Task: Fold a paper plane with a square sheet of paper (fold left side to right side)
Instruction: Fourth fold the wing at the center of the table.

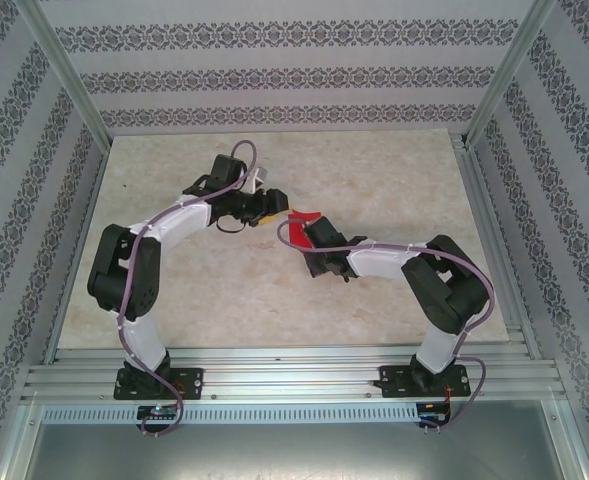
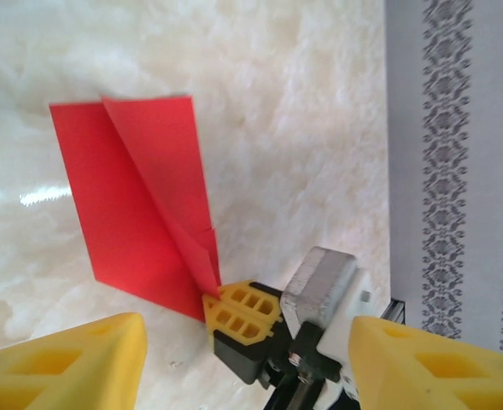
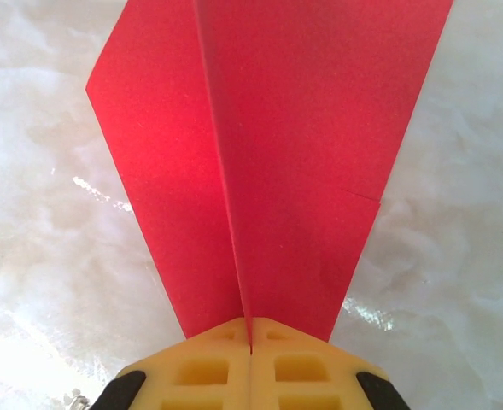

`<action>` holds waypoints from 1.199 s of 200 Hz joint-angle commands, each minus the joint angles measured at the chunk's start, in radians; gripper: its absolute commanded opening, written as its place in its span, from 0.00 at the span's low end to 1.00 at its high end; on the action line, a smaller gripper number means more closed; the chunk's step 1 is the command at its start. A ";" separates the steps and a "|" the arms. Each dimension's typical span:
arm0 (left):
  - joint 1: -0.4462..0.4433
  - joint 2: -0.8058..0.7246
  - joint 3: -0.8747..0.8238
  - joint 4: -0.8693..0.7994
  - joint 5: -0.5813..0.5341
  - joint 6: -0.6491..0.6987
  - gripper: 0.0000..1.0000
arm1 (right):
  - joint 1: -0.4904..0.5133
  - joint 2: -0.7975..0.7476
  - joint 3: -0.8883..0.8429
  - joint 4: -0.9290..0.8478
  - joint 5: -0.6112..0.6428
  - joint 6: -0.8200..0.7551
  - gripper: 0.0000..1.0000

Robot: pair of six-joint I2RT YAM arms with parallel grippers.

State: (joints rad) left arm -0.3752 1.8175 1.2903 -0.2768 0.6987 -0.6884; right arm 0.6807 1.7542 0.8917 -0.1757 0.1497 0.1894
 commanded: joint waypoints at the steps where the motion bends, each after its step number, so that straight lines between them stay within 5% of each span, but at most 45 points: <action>1: -0.002 0.012 -0.051 0.073 0.026 0.000 0.61 | -0.039 -0.043 -0.049 0.069 -0.103 0.060 0.03; 100: -0.133 0.272 0.087 0.111 0.063 -0.037 0.47 | -0.155 -0.094 -0.097 0.154 -0.322 0.099 0.03; 193: -0.153 0.390 0.162 0.129 0.038 -0.096 0.34 | -0.210 -0.040 -0.082 0.188 -0.439 0.143 0.05; 240: -0.154 0.416 0.171 0.101 0.010 -0.097 0.34 | -0.225 -0.053 -0.076 0.179 -0.468 0.148 0.15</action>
State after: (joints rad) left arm -0.5186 2.2044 1.4342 -0.1707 0.7429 -0.7776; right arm 0.4698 1.7069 0.7975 -0.0208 -0.2798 0.3244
